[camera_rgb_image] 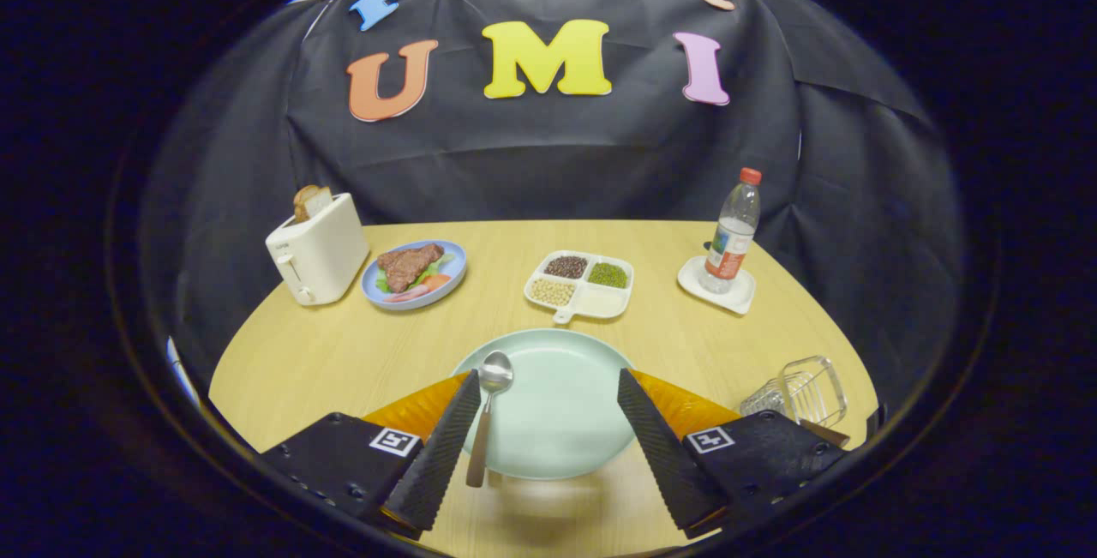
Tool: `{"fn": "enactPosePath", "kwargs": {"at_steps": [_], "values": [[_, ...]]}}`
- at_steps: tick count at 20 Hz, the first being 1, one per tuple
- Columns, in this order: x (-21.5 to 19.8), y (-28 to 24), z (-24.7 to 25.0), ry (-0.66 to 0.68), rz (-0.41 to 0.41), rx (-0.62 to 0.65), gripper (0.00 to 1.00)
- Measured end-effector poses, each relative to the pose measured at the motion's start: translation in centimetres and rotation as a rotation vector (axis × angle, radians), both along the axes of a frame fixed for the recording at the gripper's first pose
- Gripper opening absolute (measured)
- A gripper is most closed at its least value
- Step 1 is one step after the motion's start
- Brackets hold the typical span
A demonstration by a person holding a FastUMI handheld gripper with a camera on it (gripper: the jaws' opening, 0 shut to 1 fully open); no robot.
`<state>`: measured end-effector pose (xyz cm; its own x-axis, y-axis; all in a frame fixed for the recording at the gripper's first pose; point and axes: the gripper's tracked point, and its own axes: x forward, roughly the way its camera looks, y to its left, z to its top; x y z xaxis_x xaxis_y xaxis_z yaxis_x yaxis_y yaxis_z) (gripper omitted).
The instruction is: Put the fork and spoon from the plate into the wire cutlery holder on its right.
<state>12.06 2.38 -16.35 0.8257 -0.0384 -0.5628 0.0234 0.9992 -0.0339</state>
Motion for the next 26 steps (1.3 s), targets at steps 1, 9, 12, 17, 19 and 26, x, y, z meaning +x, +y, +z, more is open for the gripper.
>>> {"fn": "enactPosePath", "kwargs": {"at_steps": [1,9,12,17,19,26], "values": [[0.4,0.2,-0.8,0.027,0.000,0.007,0.97],[2.2,2.4,-7.8,0.236,0.008,0.058,0.93],[2.4,2.8,-9.4,0.288,0.007,0.055,0.91],[2.4,4.1,-10.2,0.318,0.052,0.066,0.60],[2.3,4.2,-10.5,0.329,0.057,0.063,0.47],[2.2,4.2,-10.7,0.340,0.068,0.069,0.07]]}}
